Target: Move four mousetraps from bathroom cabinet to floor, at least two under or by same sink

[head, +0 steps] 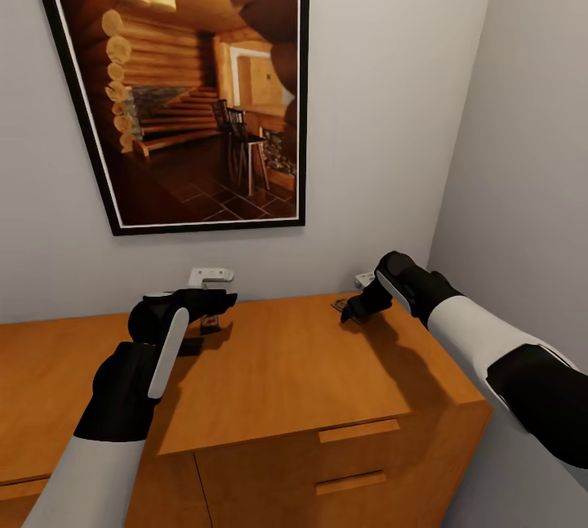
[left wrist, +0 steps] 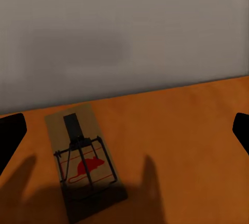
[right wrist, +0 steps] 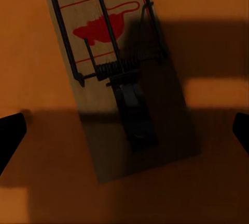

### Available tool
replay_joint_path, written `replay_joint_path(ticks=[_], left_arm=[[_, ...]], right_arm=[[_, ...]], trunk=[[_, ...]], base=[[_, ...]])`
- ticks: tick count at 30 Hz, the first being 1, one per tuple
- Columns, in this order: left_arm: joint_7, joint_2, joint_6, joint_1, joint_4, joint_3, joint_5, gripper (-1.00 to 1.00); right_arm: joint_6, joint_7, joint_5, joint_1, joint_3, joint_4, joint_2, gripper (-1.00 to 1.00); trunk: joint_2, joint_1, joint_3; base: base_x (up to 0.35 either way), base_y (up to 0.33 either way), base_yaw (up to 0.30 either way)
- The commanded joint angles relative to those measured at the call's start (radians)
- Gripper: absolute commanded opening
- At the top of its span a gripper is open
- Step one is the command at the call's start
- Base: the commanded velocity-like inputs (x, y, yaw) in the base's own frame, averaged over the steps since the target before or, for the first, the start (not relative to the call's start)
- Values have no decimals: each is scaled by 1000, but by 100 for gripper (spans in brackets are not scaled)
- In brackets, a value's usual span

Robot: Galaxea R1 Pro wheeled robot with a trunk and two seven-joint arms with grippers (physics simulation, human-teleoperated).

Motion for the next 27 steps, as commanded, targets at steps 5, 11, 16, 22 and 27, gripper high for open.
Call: replay_joint_path(ticks=[5,11,16,22,27], left_arm=[[10,0,4,-1,-1,0,11,100],[10,0,4,-1,-1,0,11,100],[10,-1,4,-1,-1,-1,11,100],[10,-2,4,-1,-1,-1,11,100],[10,-1,4,-1,-1,3,11,100]], right_arm=[[3,-2,-9,-1,8,-1,-2,-100],[4,-2,-9,-1,7,-1,-2,-100],[4,-2,-9,-1,8,-1,-2,-100],[6,-1,-9,-1,8,-1,-3,-100],[22,4,-7,-1,-49,-204,-68,-100]], trunk=[[-1,0,-1],[-1,0,-1],[-1,0,-1],[-1,0,-1],[-1,0,-1]], base=[[0,0,0],[0,0,0],[0,0,0],[0,0,0],[0,0,0]])
